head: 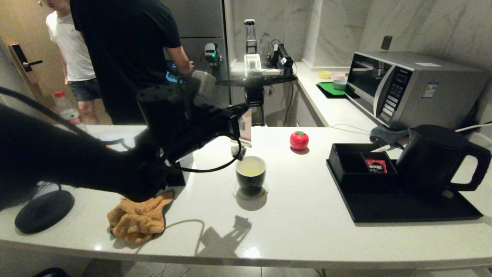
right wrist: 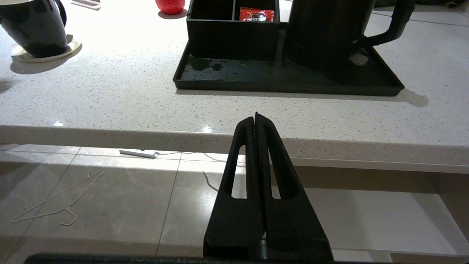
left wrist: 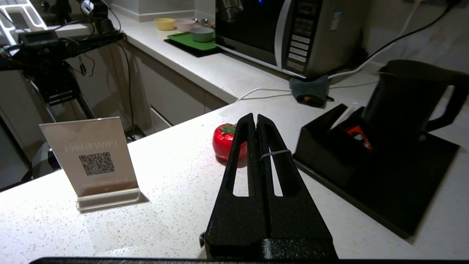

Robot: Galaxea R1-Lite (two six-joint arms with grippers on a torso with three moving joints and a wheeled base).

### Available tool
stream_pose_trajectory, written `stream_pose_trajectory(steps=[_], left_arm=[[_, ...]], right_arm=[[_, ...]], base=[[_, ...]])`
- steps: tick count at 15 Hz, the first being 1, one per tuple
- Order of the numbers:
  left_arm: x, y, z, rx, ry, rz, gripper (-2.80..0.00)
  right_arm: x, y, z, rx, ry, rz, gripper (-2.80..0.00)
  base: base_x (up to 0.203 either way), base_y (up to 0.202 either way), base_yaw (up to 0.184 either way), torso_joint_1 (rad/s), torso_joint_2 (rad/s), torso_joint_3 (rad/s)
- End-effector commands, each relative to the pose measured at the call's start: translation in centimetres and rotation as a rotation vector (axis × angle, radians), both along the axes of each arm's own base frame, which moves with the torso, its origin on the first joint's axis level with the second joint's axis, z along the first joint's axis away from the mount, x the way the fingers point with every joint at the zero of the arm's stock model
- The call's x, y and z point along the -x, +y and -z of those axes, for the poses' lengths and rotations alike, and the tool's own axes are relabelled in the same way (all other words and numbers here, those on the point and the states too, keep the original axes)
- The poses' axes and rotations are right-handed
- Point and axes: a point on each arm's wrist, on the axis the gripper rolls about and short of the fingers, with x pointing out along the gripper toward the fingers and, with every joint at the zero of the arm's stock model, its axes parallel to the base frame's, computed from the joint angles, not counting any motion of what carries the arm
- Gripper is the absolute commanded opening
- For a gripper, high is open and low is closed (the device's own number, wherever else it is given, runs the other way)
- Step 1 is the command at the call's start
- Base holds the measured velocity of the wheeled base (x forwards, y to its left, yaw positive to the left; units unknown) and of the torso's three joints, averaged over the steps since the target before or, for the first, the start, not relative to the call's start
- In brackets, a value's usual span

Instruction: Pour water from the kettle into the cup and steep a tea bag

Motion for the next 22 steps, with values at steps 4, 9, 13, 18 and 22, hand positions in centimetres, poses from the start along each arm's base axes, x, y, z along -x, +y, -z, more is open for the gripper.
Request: stream_pose_trajectory(steps=[4, 9, 13, 18, 22], left_arm=[[-2.8, -1.4, 4.8, -0.044, 0.083, -0.002, -2.80], [-3.6, -1.7, 8.2, -0.046, 0.101, -0.040, -2.80], [-3.5, -1.7, 9.4, -0.063, 0.128, -0.041, -2.80], [-3.5, -2.0, 10.0, -0.071, 0.141, -0.037, -2.80], [-3.5, -2.1, 10.4, -0.079, 0.149, -0.035, -2.80]], right_arm=[[0.0, 0.0, 0.0, 0.001, 0.002, -0.001, -2.80], [0.0, 0.0, 0.0, 0.000, 0.000, -0.001, -2.80], [0.0, 0.0, 0.0, 0.000, -0.003, -0.002, -2.80], [0.0, 0.0, 0.0, 0.000, 0.000, -0.002, -2.80], [0.0, 0.0, 0.0, 0.000, -0.003, -0.002, -2.80]], base=[[0.000, 0.000, 0.000, 0.000, 0.00, 0.000], [0.000, 0.000, 0.000, 0.000, 0.00, 0.000], [0.000, 0.000, 0.000, 0.000, 0.00, 0.000], [0.000, 0.000, 0.000, 0.000, 0.00, 0.000], [0.000, 0.000, 0.000, 0.000, 0.00, 0.000]])
